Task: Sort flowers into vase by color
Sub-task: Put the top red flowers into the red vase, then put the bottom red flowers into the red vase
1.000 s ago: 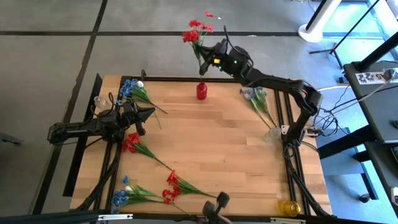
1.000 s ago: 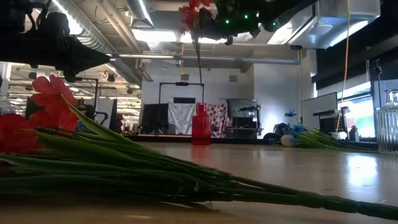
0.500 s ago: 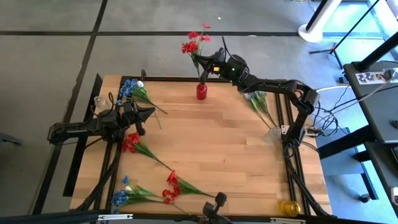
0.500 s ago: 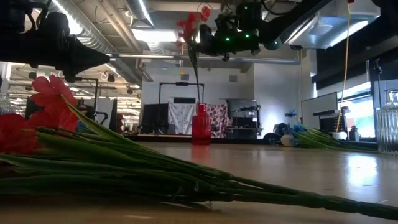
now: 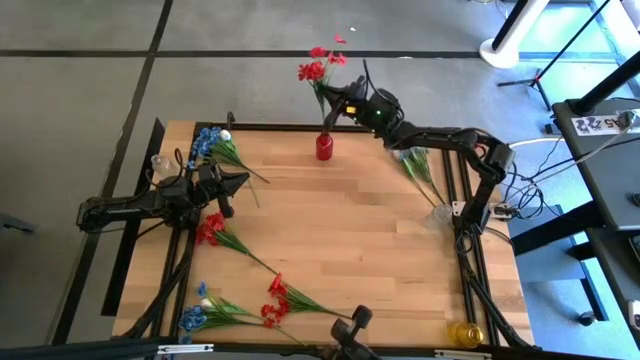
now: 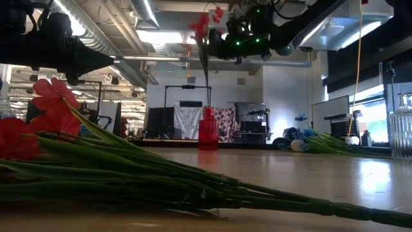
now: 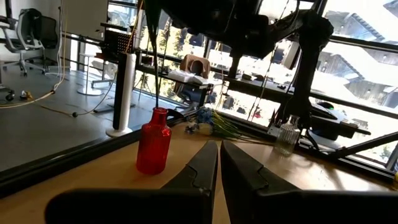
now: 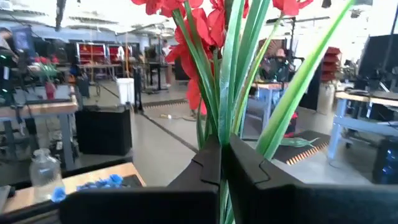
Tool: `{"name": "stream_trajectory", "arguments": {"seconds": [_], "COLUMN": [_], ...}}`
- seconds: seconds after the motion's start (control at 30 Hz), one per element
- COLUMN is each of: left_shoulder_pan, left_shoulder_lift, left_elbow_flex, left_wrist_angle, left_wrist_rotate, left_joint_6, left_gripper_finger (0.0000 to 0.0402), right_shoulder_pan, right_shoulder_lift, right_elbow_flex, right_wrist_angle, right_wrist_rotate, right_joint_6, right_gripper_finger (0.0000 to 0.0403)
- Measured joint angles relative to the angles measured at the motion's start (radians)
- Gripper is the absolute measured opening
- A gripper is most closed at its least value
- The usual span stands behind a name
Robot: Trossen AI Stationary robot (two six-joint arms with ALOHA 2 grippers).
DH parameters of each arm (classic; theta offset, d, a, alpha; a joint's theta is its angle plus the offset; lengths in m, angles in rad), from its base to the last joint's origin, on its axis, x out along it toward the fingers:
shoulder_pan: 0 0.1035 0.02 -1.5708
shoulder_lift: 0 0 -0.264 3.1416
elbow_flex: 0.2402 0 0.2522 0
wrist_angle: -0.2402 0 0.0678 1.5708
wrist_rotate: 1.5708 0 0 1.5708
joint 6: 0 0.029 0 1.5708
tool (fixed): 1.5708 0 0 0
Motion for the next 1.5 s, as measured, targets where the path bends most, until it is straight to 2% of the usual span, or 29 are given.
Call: {"name": "stream_trajectory", "arguments": {"seconds": [0.23, 0.4, 0.8, 1.03, 1.13, 1.23, 1.5], "left_shoulder_pan": [0.000, 0.000, 0.000, 0.000, 0.000, 0.000, 0.000], "left_shoulder_lift": [0.000, 0.000, 0.000, 0.000, 0.000, 0.000, 0.000], "left_elbow_flex": [0.000, 0.000, 0.000, 0.000, 0.000, 0.000, 0.000], "left_wrist_angle": [0.000, 0.000, 0.000, 0.000, 0.000, 0.000, 0.000], "left_wrist_rotate": [0.000, 0.000, 0.000, 0.000, 0.000, 0.000, 0.000], "left_joint_6": [0.000, 0.000, 0.000, 0.000, 0.000, 0.000, 0.000], "left_gripper_finger": [0.0018, 0.0018, 0.0018, 0.0018, 0.0018, 0.0018, 0.0018], "right_shoulder_pan": [0.002, 0.010, 0.052, 0.096, 0.168, 0.295, 0.700], "right_shoulder_lift": [0.039, 0.043, -0.087, -0.156, -0.191, -0.204, -0.133], "right_elbow_flex": [0.000, 0.000, 0.125, 0.185, 0.186, 0.187, 0.187], "right_wrist_angle": [-0.050, -0.158, -0.842, -1.235, -1.338, -1.378, -1.279], "right_wrist_rotate": [-0.009, -0.014, -0.017, -0.071, -0.076, -0.067, 0.047], "right_joint_6": [-0.021, -0.018, 0.039, 0.056, 0.067, 0.102, 0.292], "right_gripper_finger": [0.0011, 0.0043, 0.0179, 0.0223, 0.0229, 0.0229, 0.0230]}}
